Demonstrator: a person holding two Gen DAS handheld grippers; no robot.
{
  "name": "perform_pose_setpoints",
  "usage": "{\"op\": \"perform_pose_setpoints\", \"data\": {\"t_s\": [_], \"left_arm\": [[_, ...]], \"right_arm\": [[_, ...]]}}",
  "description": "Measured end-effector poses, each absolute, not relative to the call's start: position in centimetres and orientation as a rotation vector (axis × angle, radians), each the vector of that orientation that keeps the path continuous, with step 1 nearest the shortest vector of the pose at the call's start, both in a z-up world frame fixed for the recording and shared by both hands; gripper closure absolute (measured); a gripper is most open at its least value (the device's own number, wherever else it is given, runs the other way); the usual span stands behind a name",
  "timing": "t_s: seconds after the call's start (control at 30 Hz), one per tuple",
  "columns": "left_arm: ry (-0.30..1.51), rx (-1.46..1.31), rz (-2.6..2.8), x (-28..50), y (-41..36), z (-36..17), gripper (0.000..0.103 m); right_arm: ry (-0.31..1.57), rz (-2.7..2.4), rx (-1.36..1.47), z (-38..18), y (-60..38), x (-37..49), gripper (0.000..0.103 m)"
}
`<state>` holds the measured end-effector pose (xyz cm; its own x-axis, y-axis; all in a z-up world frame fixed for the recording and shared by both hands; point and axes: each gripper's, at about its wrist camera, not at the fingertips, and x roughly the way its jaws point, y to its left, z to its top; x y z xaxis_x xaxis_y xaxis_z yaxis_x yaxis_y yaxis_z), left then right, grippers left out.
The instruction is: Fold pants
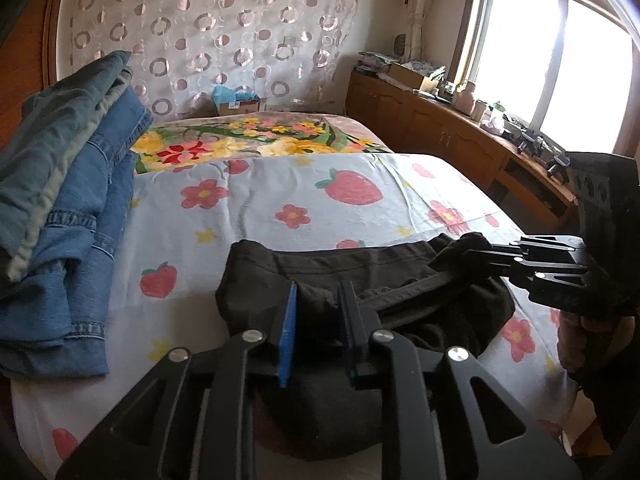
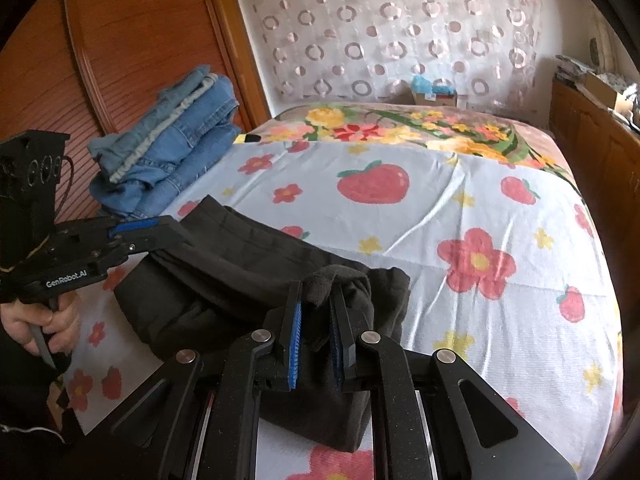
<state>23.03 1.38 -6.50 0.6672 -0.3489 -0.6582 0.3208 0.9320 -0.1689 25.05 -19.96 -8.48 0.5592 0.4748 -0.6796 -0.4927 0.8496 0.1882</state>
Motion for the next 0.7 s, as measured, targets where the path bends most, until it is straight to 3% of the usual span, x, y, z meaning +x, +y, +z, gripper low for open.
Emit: {"op": "perform_pose_setpoints", "data": {"t_s": [0.2, 0.27, 0.33, 0.7], "left_arm": [[0.753, -0.011, -0.338, 22.9, 1.7, -6.4, 0.072], [0.753, -0.009, -0.326, 22.8, 1.9, -6.4, 0.072], [0.751, -0.016, -0.323, 22.6, 2.2, -6.3, 0.072], [0.761, -0.036, -0.319, 20.1, 3.4, -6.6, 0.072]], "right_arm": [[0.795, 0.560, -0.020, -8.6, -20.0, 25.1, 0.090], [0.793, 0.547, -0.020, -8.6, -20.2, 25.1, 0.083], [0.790, 0.528, -0.020, -8.5, -20.4, 25.1, 0.066], [0.815, 0.514, -0.028, -8.6, -22.1, 23.3, 0.064]]}}
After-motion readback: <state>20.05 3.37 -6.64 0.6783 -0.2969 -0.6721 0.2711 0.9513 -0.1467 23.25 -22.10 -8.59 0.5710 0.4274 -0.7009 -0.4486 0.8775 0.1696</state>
